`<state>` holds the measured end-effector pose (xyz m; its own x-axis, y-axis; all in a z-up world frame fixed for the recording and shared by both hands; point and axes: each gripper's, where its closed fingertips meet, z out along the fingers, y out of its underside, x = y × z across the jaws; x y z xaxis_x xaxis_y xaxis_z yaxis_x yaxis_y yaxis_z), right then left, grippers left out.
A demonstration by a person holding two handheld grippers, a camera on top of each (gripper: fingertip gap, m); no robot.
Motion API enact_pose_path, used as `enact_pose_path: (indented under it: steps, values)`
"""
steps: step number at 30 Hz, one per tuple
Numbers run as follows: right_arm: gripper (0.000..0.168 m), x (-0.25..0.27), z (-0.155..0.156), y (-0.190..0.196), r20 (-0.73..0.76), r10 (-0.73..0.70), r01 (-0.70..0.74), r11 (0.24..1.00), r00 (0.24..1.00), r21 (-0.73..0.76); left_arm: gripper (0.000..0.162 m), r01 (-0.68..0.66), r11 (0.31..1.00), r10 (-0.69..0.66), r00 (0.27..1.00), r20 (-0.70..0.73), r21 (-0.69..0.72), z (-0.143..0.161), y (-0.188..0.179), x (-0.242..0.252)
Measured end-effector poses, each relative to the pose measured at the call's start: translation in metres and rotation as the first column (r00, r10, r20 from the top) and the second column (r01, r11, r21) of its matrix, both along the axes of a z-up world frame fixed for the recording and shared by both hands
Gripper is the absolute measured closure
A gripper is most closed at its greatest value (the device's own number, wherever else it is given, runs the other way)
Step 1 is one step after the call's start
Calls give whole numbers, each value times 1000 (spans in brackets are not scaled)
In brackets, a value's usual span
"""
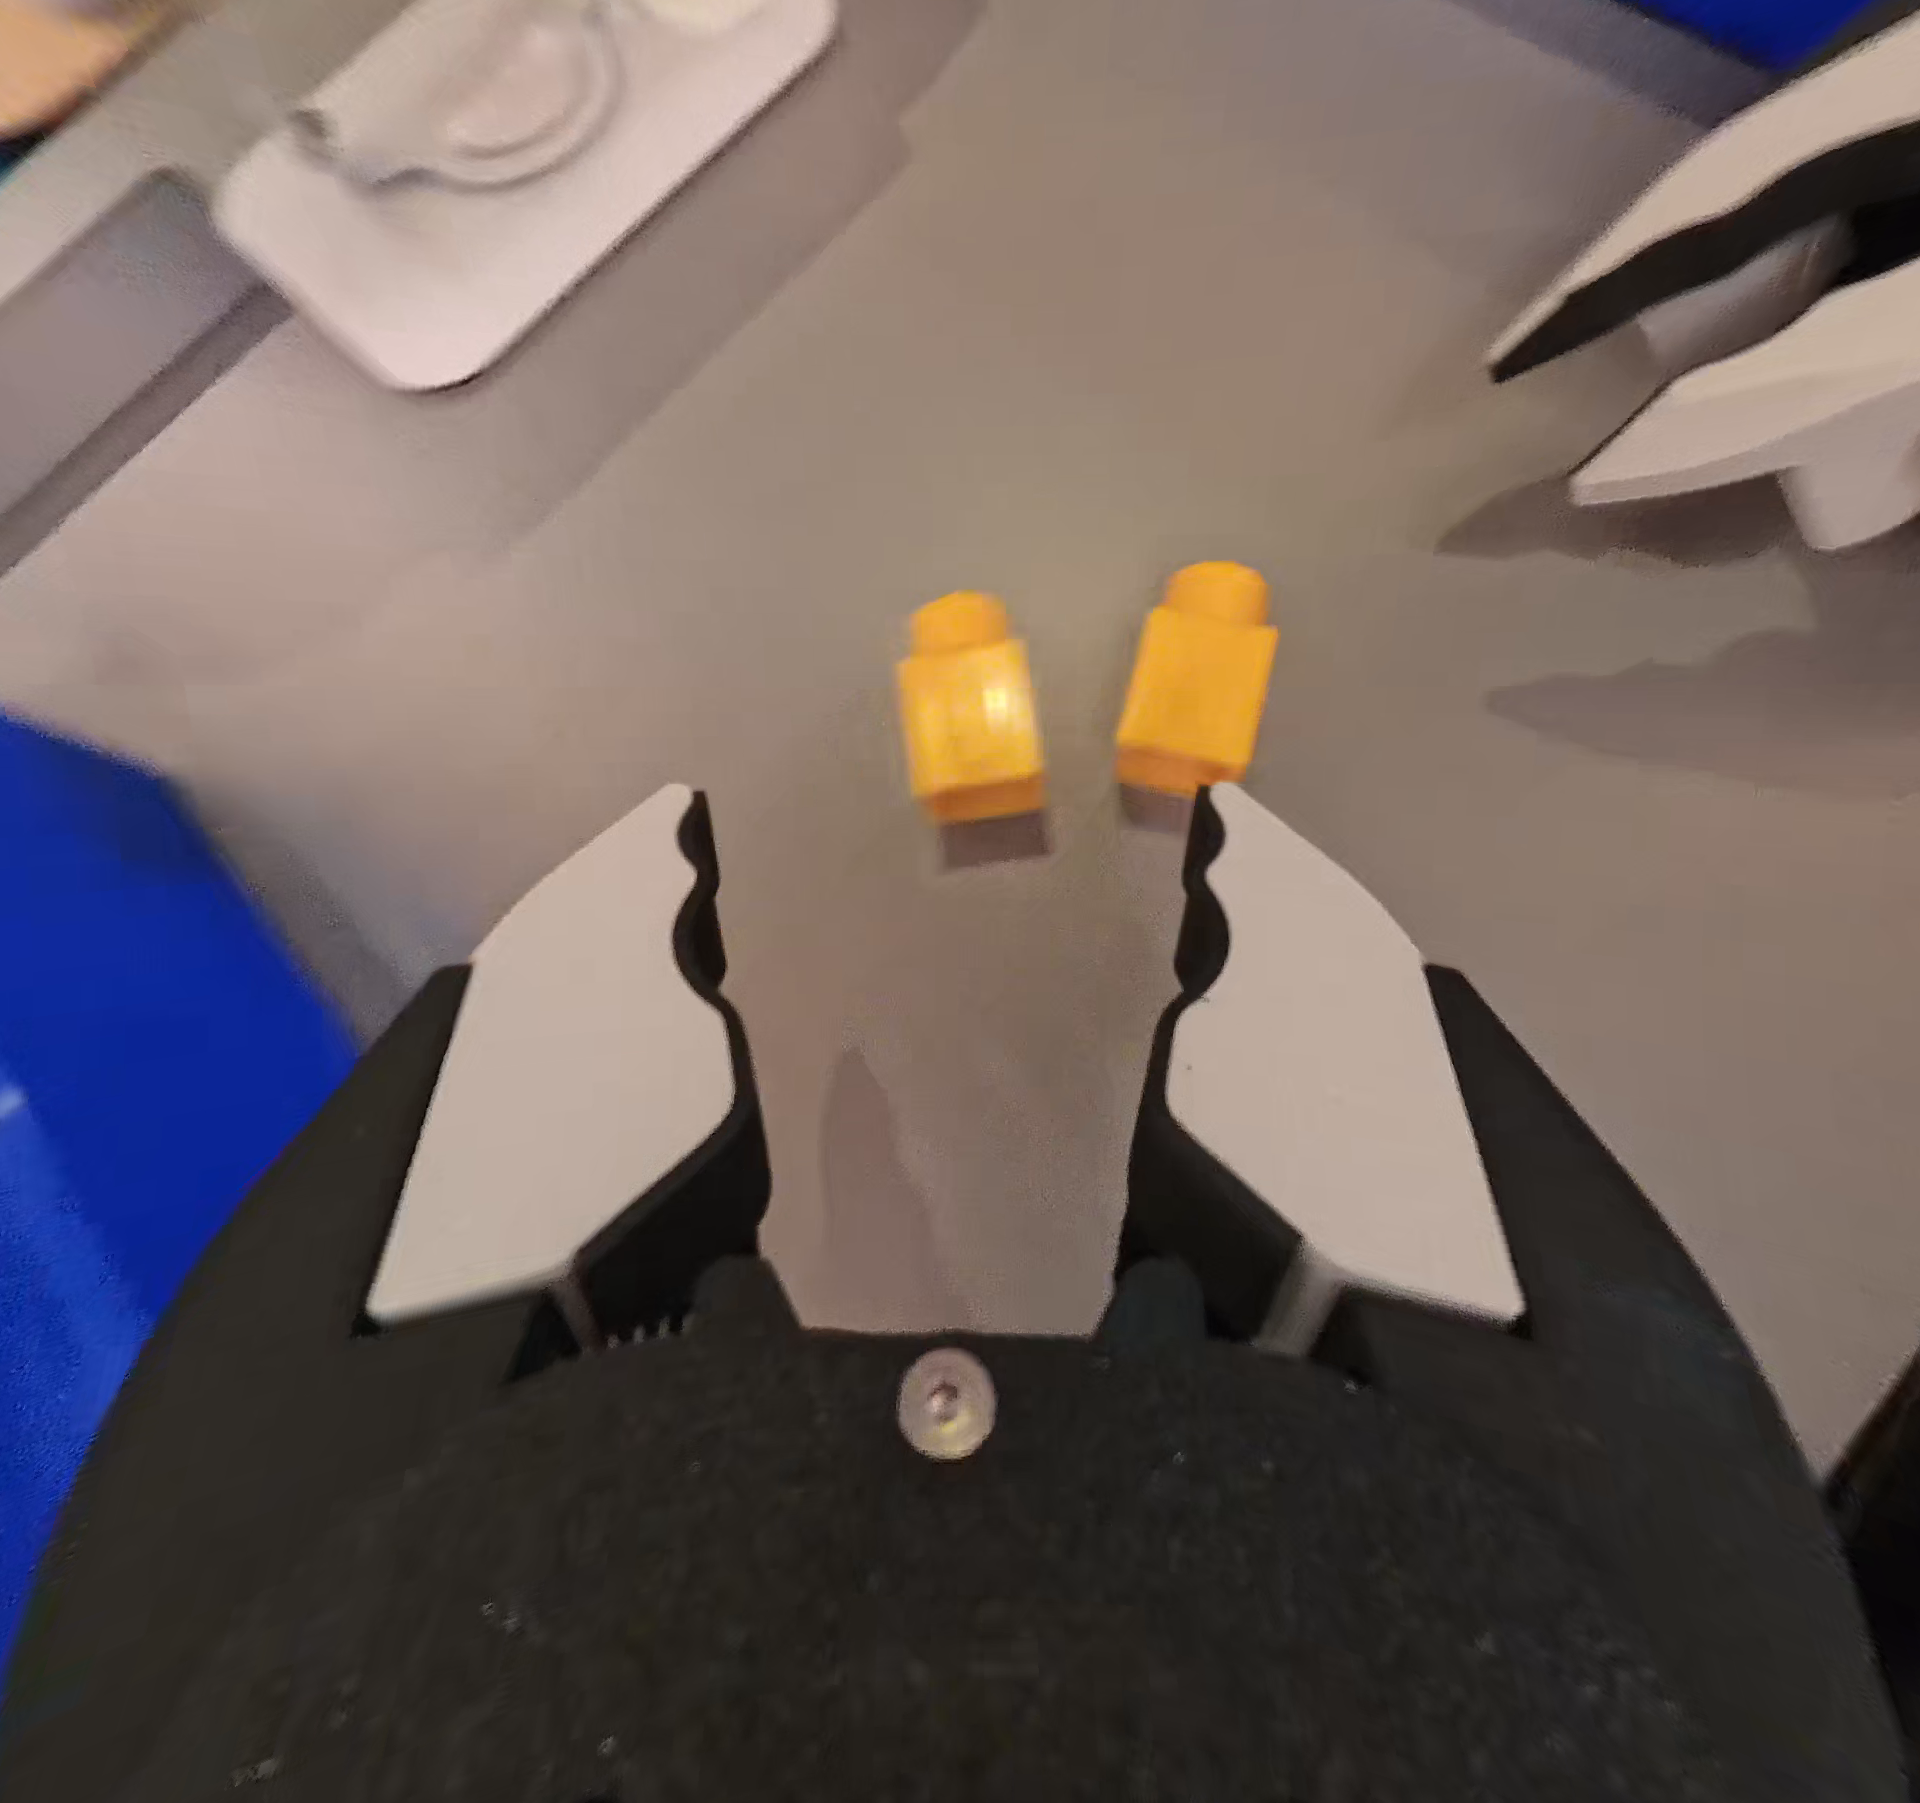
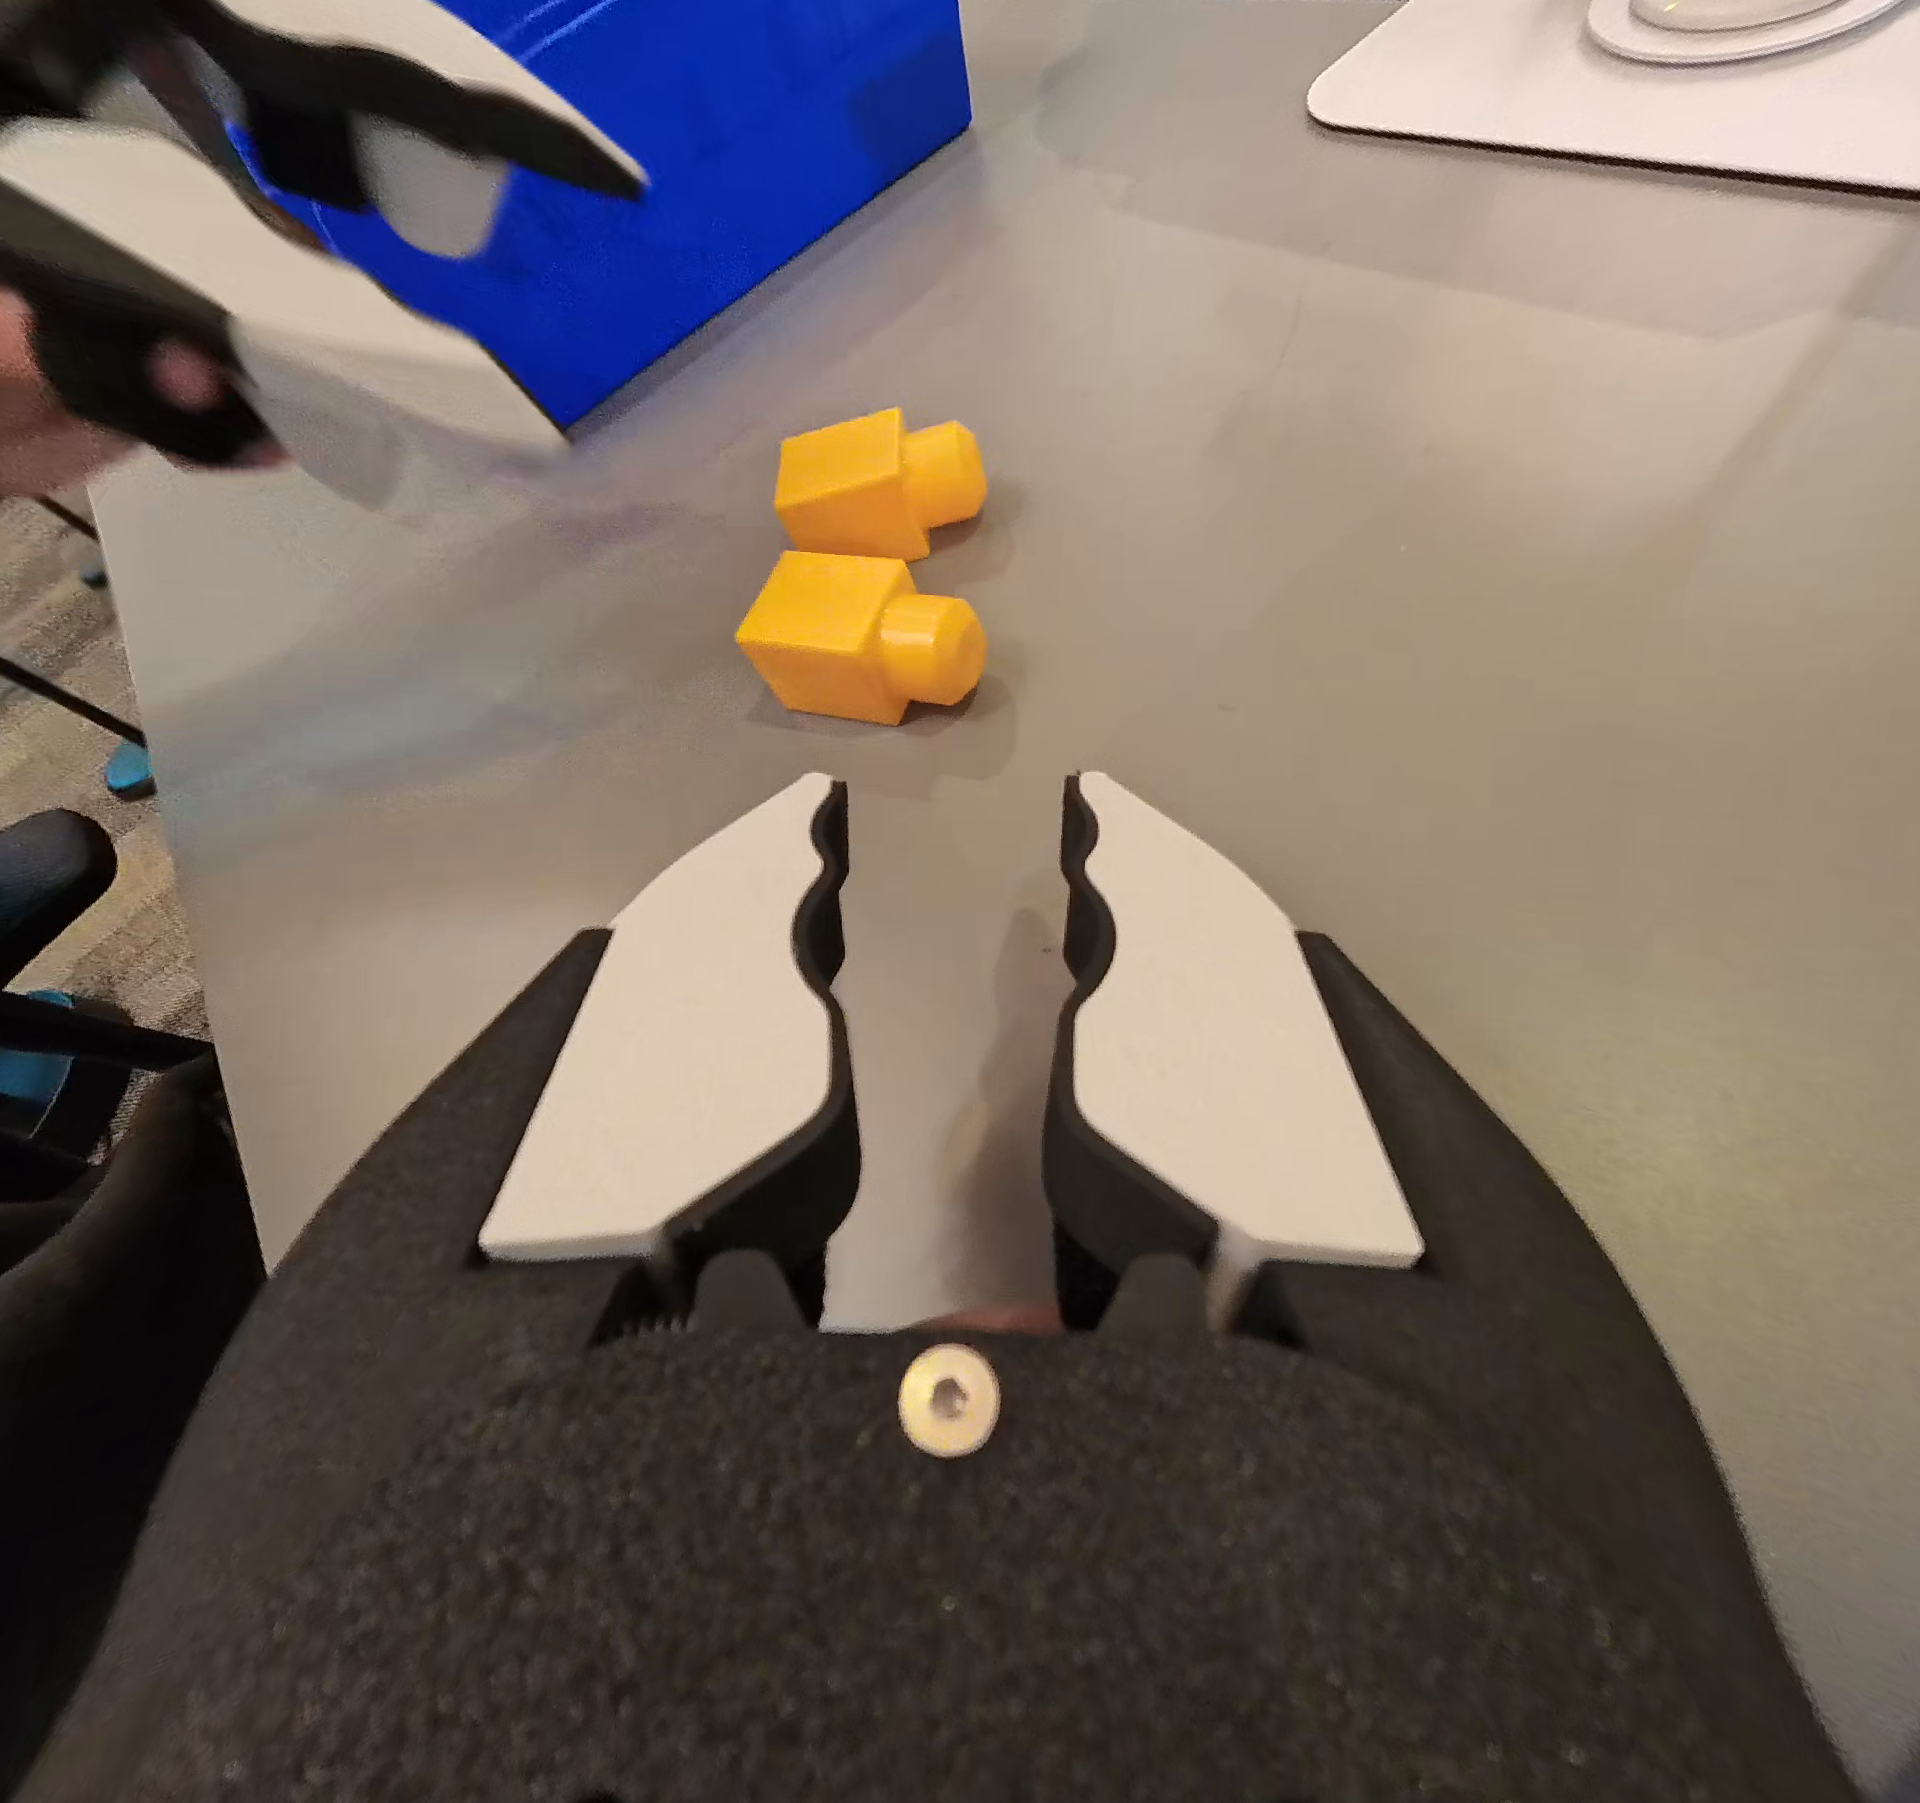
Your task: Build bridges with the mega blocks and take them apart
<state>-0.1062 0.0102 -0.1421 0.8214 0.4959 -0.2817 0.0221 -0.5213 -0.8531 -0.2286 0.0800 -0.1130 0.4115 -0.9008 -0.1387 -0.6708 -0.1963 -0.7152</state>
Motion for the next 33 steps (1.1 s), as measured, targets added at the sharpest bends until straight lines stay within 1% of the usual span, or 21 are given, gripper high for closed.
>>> enact_pose_path:
  steps: [2, 4, 6, 7, 8, 10, 11, 13, 16, 19, 20, 21, 22, 23, 26, 28, 29, 30, 31, 32, 33]
  values:
    - [129, 1, 0, 0, -8, 1, -1, 1000, 1000, -2, 78, -108, 994, 108, 994, 23, 25, 26, 19, -44]
    - [129, 2, 1, 0, -15, 0, 0, 1000, 1000, -3, 84, -257, 963, 254, 966, 41, 80, 51, 48, -100]
    - [129, 1, 4, 1, -30, 2, -2, 1000, 1000, -4, 83, -354, 932, 352, 935, 32, 78, 60, 73, -151]
    - [129, 0, 6, 1, -40, 5, -5, 1000, 999, -2, 81, -364, 929, 363, 931, 22, 60, 58, 83, -170]
    - [129, -2, 8, 1, -44, 8, -8, 1000, 999, -1, 81, -345, 937, 344, 938, 25, 43, 54, 93, -181]
    - [129, -6, 11, 3, -30, 12, -12, 1000, 999, 3, 81, -280, 960, 280, 959, 35, 3, 40, 113, -194]
    - [129, -8, 13, 4, -17, 12, -12, 1000, 1000, 5, 80, -271, 962, 271, 962, 24, 1, 32, 128, -198]
    - [129, -12, 17, 8, 11, 8, -8, 1000, 1000, 12, 80, -250, 968, 250, 968, 2, -1, 14, 158, -198]
    - [129, -15, 23, 15, 64, -5, 3, 999, 998, 36, 81, -305, 946, 302, 952, -38, -113, -12, 200, -182]
    - [129, -14, 24, 17, 95, -27, 23, 999, 995, 47, 80, -327, 926, 323, 945, -56, -189, -29, 230, -157]
    - [129, -13, 23, 16, 93, -31, 27, 999, 995, 46, 78, -327, 922, 320, 945, -66, -206, -34, 235, -151]
    - [129, -13, 23, 15, 86, -36, 32, 999, 996, 44, 81, -320, 922, 313, 947, -65, -218, -37, 237, -144]
    - [129, -13, 23, 12, 76, -36, 32, 999, 996, 44, 89, -316, 924, 310, 949, -61, -217, -40, 239, -139]
    - [130, -11, 23, 11, 74, -38, 35, 998, 997, 45, 91, -310, 926, 306, 951, -54, -214, -40, 240, -135]
    - [130, -7, 22, 9, 61, -41, 38, 998, 997, 45, 82, -323, 923, 321, 946, -44, -209, -42, 244, -130]
    - [130, -8, 23, 7, 46, -27, 25, 999, 999, 42, 83, -331, 916, 331, 943, -41, -227, -43, 246, -129]
    - [130, -8, 22, 6, 46, -22, 20, 999, 999, 41, 86, -330, 910, 330, 943, -44, -252, -44, 245, -128]
    - [130, -9, 21, 5, 47, -18, 16, 999, 999, 39, 95, -317, 906, 319, 947, -42, -282, -44, 243, -126]
    - [130, -10, 19, 4, 44, -13, 12, 999, 999, 36, 116, -281, 903, 289, 957, -25, -325, -43, 238, -120]
    - [130, -11, 17, 2, 40, -9, 8, 1000, 999, 31, 131, -244, 895, 264, 965, 3, -373, -43, 232, -115]
    - [130, -12, 16, 1, 35, -4, 3, 1000, 999, 24, 132, -234, 886, 264, 964, 19, -400, -43, 230, -113]
